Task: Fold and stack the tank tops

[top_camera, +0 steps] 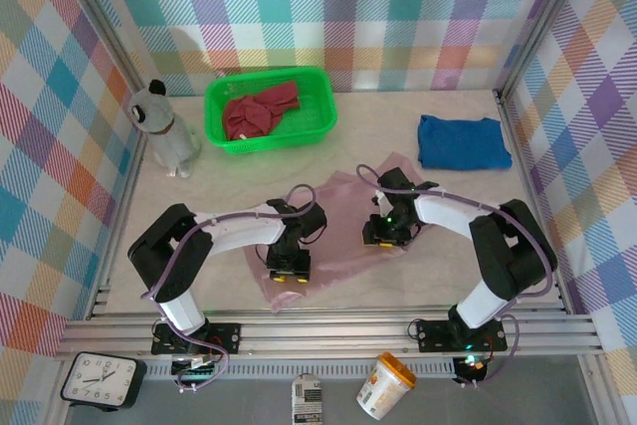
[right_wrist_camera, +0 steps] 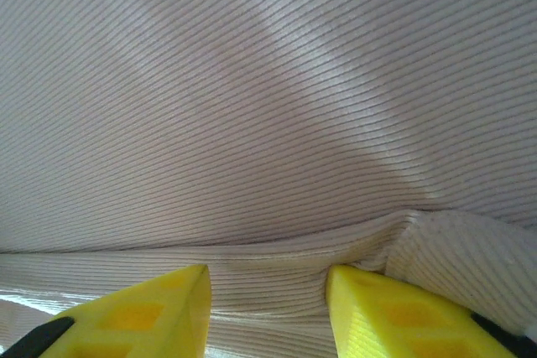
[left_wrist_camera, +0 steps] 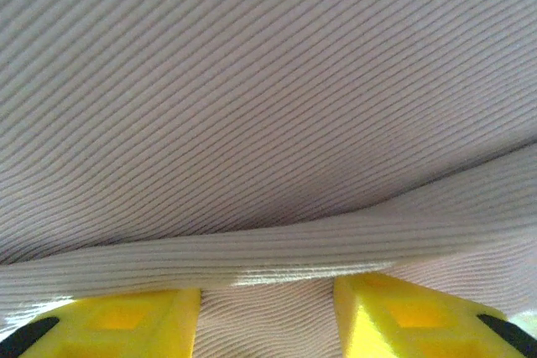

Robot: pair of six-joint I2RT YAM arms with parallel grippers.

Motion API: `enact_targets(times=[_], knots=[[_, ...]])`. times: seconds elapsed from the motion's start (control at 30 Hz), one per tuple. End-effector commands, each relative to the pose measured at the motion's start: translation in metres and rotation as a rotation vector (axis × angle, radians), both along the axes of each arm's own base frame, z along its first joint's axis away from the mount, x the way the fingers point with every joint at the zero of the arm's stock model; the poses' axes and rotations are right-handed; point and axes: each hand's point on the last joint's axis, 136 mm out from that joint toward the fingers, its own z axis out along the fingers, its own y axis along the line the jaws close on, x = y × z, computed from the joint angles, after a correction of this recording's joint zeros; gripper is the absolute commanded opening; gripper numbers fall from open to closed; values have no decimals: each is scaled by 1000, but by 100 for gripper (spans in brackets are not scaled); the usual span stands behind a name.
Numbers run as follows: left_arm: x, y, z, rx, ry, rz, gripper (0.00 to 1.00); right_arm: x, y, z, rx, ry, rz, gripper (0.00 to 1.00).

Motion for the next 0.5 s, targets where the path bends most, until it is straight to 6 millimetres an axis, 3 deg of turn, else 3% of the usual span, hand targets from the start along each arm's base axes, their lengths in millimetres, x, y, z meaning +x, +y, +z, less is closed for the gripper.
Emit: enact_targets(times=[0.0, 0.07, 0.17, 0.33, 0.47], knots=[[-2, -1, 3, 12, 32, 0, 48, -29, -27, -9, -96, 114, -37, 44], [8, 2, 9, 8, 16, 3, 48, -26, -21, -1, -65, 100, -17, 45], [28, 10, 33, 12, -47, -14, 50, -4, -10, 25, -14, -6, 11, 47], [70, 60, 61, 48, -145, 74, 51, 60, 22, 82, 111, -333, 115, 56], [98, 96, 71, 48, -223, 184, 52, 103, 36, 106, 122, -501, 183, 64]])
